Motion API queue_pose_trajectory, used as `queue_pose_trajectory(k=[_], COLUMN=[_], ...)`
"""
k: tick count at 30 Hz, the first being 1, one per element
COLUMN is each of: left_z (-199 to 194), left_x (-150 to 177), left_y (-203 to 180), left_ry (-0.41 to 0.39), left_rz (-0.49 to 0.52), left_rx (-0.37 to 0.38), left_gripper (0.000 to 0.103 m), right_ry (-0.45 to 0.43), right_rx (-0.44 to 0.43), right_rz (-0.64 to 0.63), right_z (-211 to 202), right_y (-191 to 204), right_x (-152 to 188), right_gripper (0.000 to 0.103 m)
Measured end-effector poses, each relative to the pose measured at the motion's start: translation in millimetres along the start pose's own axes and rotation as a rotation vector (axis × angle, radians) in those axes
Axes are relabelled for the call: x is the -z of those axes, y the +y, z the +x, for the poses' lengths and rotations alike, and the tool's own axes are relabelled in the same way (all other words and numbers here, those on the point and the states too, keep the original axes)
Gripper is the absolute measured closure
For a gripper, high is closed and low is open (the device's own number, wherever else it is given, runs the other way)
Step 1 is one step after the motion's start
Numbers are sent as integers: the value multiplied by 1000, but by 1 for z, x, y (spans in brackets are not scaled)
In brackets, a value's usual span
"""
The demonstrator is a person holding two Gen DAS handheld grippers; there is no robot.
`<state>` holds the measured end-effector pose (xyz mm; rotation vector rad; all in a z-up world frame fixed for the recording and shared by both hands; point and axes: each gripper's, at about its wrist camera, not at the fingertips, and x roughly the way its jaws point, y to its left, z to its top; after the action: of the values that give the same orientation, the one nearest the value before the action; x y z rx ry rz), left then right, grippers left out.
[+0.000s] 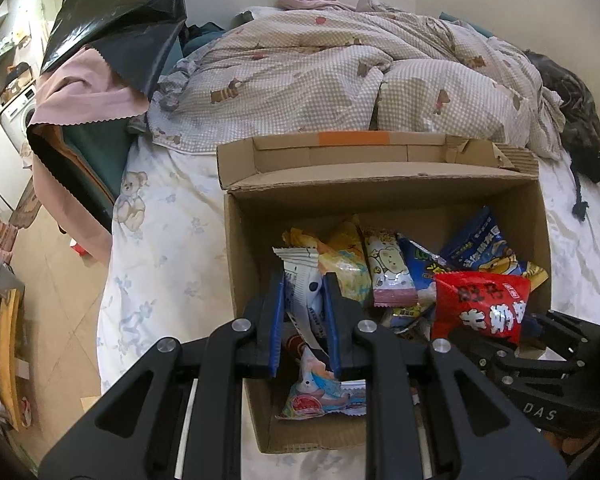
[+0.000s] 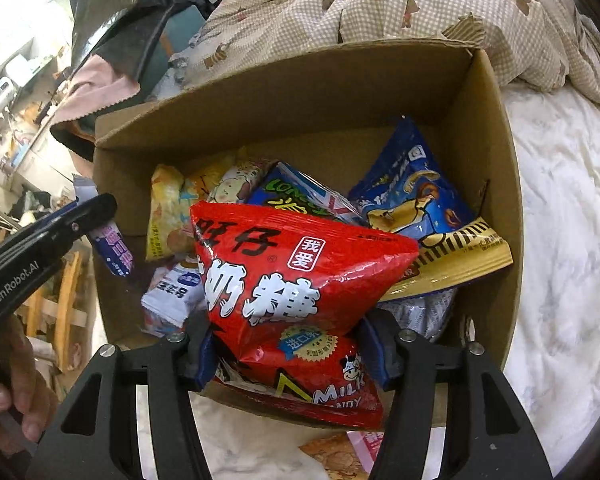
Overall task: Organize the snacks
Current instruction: 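Carry the white wrapper and red milk candy bag over the box with both grippers, then open both grippers to drop the wrapper and red bag into the box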
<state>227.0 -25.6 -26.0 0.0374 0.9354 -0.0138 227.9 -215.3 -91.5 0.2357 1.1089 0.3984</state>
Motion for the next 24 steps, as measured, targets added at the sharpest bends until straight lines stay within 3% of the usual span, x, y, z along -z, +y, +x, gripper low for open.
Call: queue_pose_trajectory(k=[6, 10, 11, 13, 15, 17, 24], left_z=[-12, -23, -28, -35, -41, -43, -33], left_x=[3, 3, 5, 7, 7, 7, 10], left_y=[0, 2, 3, 2, 2, 4, 7], left_ry=[-25, -47, -66, -97, -127, -142, -97], left_rz=[0, -12, -15, -14, -20, -38, -65], left_rx=[13, 27, 18, 8, 7, 14, 15], left_gripper=[87, 83, 76, 61, 33, 23, 23], right_ry=[-21, -80, -102, -160, -183, -182, -172], right_rx=[-63, -101, -101, -107, -109, -107, -115], right_rz=[43, 41, 37, 36, 37, 38, 44], right_z=[-10, -25, -30, -39, -43, -43, -44], right_y=[-6, -1, 1, 4, 5, 5, 2], right_x=[-1, -4, -5, -8, -11, -13, -12], right_gripper=[38, 23, 14, 10, 9, 9, 9])
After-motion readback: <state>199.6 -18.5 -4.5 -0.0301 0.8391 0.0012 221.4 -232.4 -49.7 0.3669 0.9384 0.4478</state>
